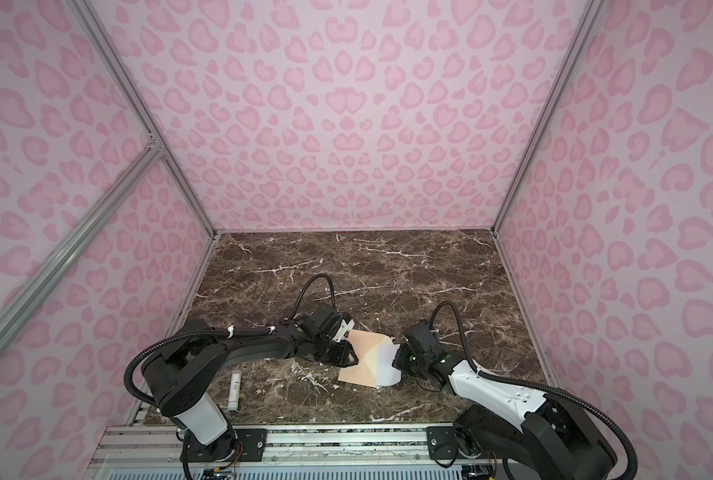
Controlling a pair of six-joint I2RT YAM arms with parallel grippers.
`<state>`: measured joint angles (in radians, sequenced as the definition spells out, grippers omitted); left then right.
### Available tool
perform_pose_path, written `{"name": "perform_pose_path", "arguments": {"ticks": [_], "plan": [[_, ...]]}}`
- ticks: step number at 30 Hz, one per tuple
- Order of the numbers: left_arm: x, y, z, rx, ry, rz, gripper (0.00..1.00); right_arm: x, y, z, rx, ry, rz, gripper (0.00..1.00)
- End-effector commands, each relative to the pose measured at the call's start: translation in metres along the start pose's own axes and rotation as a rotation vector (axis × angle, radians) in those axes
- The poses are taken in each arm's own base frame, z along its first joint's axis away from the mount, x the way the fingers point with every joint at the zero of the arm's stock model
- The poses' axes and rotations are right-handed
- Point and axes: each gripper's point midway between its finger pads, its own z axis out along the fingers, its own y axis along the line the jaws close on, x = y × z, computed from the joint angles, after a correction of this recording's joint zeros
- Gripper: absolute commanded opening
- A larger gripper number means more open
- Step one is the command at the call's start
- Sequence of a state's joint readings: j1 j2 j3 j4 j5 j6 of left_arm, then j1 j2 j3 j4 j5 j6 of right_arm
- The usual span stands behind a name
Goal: Place the letter into the envelope and seal it
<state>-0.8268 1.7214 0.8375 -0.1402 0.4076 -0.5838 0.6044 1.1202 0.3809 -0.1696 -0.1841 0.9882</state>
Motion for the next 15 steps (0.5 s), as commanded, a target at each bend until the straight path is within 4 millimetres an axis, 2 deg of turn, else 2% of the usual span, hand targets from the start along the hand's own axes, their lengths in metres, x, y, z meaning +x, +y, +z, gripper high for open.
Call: {"name": "perform_pose_path", "arguments": {"ticks": [1, 15], "plan": [[0.0230, 0.0373, 0.0037, -0.158, 0.066, -0.046, 0.38, -0.0058, 0.0051, 0.0003, -0.004, -0.021, -0.001, 0.00], [0.0253, 0.0377, 0.0035, -0.155, 0.071, -0.035, 0.39, -0.0136, 0.0120, 0.0017, 0.016, -0.027, -0.056, 0.00]]}}
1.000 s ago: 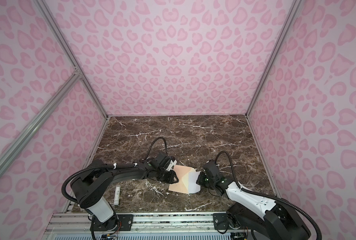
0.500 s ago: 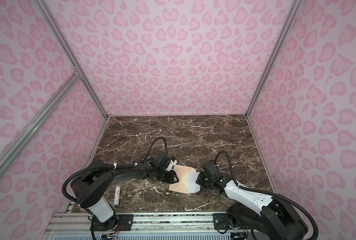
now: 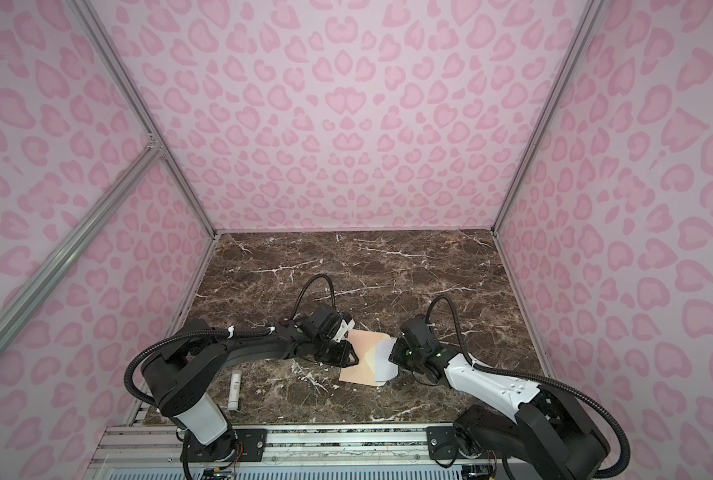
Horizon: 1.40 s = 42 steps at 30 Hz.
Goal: Place the letter into the envelope and seal it
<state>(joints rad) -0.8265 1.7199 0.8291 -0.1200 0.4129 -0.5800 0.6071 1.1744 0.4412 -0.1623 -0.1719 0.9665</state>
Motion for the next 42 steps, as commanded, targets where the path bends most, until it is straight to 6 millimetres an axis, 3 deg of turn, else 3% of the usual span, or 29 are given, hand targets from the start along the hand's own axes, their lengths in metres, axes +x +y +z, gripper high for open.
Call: {"name": "perform_pose_path", "arguments": {"ticks": [1, 42], "plan": [[0.026, 0.039, 0.002, -0.166, 0.077, -0.043, 0.38, -0.002, -0.002, 0.000, 0.021, -0.009, -0.040, 0.00], [0.028, 0.045, 0.001, -0.186, 0.093, -0.039, 0.38, -0.015, 0.013, -0.005, 0.083, -0.013, -0.381, 0.00]]}}
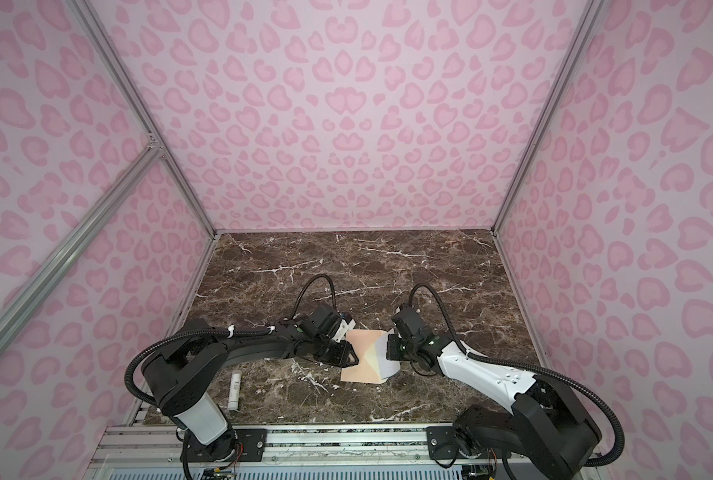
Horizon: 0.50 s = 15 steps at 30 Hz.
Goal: Place the letter into the envelope and seal it
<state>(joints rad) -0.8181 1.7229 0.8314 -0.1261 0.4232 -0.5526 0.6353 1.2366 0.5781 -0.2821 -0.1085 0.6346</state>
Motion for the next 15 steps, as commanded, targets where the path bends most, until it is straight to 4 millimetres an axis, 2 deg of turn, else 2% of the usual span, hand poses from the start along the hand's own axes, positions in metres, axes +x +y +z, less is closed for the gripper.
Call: {"name": "perform_pose_path", "arguments": {"ticks": [1, 15], "plan": [[0.0293, 0.0428, 0.0019, -0.187, 0.089, -0.056, 0.38, 0.0008, -0.0030, 0.0011, 0.018, -0.008, -0.029, 0.00], [0.0285, 0.0413, 0.0007, -0.180, 0.083, -0.056, 0.39, 0.0068, 0.0057, 0.0072, 0.005, -0.015, -0.051, 0.00]]}}
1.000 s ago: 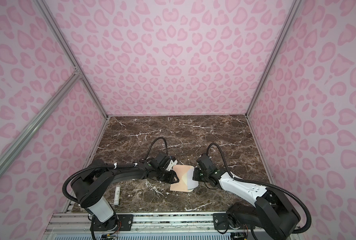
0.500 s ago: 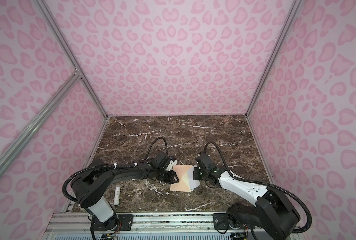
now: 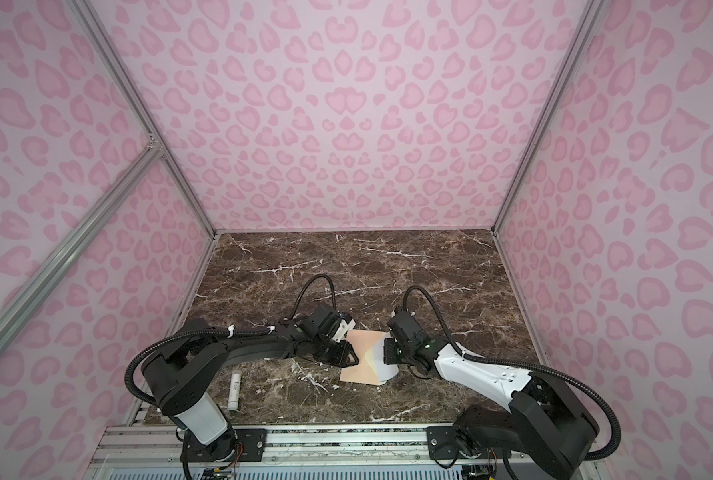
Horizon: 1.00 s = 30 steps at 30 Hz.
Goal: Place the letter into the envelope and seal it
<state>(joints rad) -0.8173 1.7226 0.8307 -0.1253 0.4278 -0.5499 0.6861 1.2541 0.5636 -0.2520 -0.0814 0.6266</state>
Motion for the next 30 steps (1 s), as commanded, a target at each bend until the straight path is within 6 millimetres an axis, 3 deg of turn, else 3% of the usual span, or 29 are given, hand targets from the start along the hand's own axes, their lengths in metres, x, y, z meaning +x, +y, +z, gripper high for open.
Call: {"name": "perform_pose_path", "arguments": {"ticks": [1, 30], "plan": [[0.029, 0.041, 0.001, -0.183, 0.084, -0.058, 0.39, -0.002, 0.000, 0.002, 0.002, -0.018, 0.002, 0.00], [0.030, 0.036, -0.001, -0.154, 0.079, -0.071, 0.39, 0.008, -0.003, 0.008, -0.038, -0.017, 0.114, 0.00]]}}
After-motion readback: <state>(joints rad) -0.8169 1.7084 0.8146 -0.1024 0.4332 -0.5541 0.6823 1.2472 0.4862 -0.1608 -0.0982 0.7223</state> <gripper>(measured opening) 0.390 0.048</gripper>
